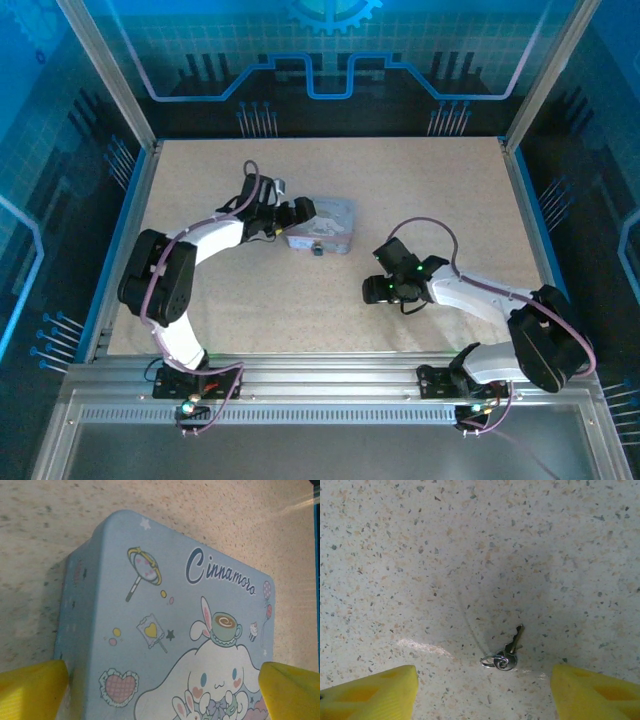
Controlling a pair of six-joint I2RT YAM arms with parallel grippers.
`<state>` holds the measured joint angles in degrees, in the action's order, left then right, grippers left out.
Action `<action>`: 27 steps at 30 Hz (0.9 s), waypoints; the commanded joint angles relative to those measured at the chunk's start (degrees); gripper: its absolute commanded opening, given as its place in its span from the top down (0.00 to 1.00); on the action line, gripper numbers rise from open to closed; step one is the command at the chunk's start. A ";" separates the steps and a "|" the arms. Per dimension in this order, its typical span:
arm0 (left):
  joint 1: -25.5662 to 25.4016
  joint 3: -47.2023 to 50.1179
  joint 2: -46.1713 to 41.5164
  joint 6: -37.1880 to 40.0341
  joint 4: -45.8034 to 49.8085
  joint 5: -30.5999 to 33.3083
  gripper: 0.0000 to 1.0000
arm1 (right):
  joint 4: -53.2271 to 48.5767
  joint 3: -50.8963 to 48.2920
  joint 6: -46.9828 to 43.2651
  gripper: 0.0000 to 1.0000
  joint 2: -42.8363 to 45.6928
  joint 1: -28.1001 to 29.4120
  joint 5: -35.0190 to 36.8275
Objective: Unlock a padlock with a key
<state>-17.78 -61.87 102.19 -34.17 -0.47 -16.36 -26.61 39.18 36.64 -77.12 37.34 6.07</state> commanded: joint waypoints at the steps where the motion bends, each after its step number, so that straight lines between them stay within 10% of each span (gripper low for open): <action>1: -1.19 -3.28 2.33 1.90 0.64 -1.57 0.01 | -1.95 1.77 1.14 0.33 -1.16 0.97 1.02; 27: -1.20 14.02 -25.36 5.52 4.95 6.69 0.01 | -4.40 5.53 1.06 0.65 -9.04 3.34 3.28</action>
<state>-18.92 -48.73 79.02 -29.82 2.96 -10.96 -29.19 43.13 37.30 -85.06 39.72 8.62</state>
